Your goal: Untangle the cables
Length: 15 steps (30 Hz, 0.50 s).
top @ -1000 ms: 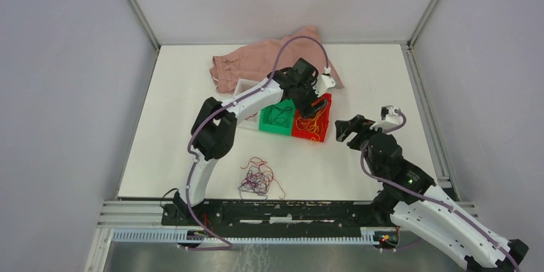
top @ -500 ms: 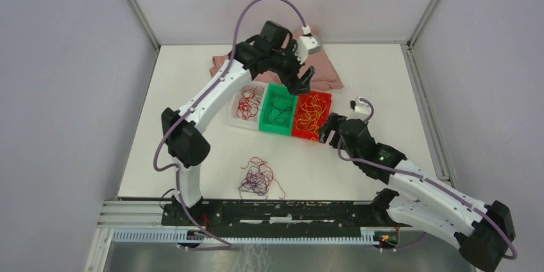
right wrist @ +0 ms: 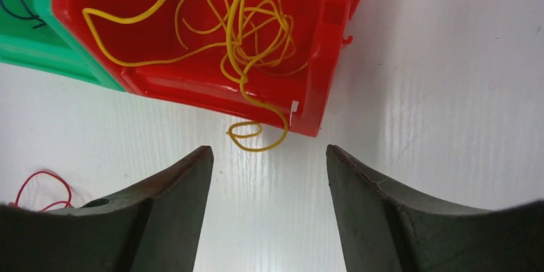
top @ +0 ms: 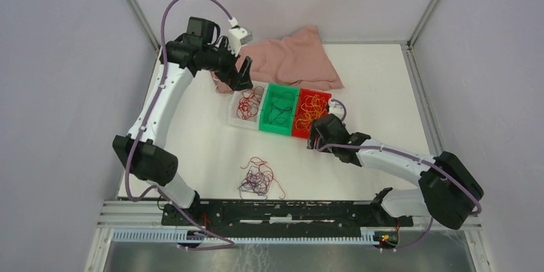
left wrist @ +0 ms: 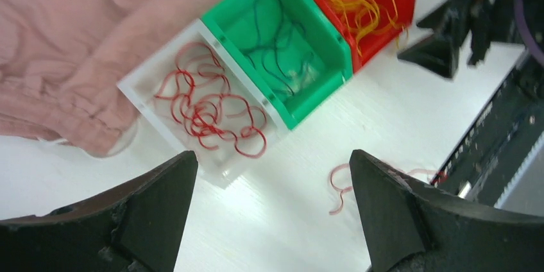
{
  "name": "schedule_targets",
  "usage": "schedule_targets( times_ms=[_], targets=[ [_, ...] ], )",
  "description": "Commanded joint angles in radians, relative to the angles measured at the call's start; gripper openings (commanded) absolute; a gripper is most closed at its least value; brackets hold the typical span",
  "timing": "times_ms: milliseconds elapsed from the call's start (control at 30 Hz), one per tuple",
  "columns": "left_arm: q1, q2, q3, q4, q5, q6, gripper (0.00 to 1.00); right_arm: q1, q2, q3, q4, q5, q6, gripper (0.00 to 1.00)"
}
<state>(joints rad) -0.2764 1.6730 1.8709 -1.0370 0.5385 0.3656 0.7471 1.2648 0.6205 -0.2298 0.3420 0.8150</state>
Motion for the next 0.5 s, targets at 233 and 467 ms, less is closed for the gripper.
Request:
schedule_targets(
  times_ms=[233, 467],
  targets=[
    [-0.004, -0.198, -0.383, -0.068, 0.040, 0.272, 0.90, -0.063, 0.123, 0.058, 0.214, -0.128, 0.056, 0.55],
    [-0.004, -0.249, -0.460, -0.033, 0.047, 0.301, 0.89, -0.079, 0.129, 0.065, 0.218, -0.143, 0.099, 0.42]
  ],
)
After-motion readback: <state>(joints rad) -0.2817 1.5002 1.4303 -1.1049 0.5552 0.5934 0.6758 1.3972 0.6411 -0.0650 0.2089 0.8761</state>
